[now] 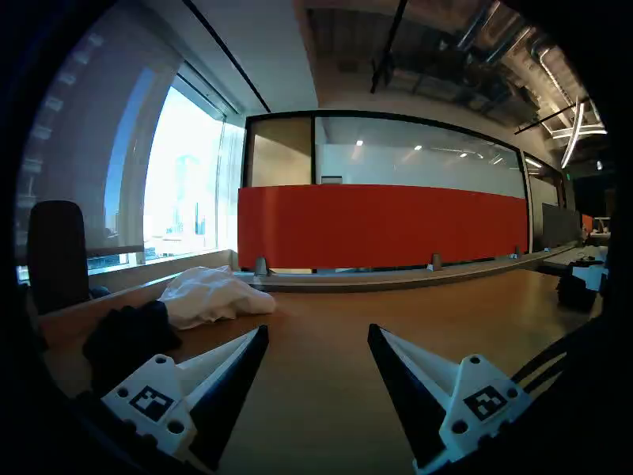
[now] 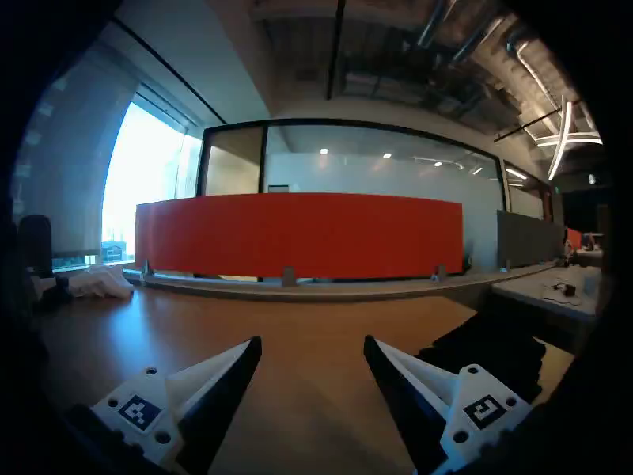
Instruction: Fold towel
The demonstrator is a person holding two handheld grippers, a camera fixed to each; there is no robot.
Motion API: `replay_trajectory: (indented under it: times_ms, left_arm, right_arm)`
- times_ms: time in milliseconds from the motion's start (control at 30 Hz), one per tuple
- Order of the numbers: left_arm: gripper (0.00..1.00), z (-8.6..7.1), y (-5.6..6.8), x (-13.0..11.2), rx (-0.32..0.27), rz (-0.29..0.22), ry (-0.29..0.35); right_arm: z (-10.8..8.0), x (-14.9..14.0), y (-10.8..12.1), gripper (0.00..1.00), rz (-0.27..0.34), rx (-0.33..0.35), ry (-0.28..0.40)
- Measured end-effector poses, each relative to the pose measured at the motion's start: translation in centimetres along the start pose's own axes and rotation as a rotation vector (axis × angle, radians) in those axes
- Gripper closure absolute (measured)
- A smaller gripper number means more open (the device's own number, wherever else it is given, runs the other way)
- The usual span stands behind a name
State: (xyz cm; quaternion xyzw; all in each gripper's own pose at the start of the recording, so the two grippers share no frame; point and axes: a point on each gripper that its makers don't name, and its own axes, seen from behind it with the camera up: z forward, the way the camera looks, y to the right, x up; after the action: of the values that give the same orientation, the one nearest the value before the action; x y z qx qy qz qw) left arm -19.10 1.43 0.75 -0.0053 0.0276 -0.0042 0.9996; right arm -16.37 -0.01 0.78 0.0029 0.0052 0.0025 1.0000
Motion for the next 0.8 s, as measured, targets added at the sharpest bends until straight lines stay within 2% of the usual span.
replay_trajectory:
  times_ms: [800]
  left_arm:
    - [0.07, -0.05, 0.04, -0.03, 0.000, 0.000, 0.000]
  right_arm:
    - [-0.28, 0.13, 0.15, 0.00, 0.005, -0.003, 0.010]
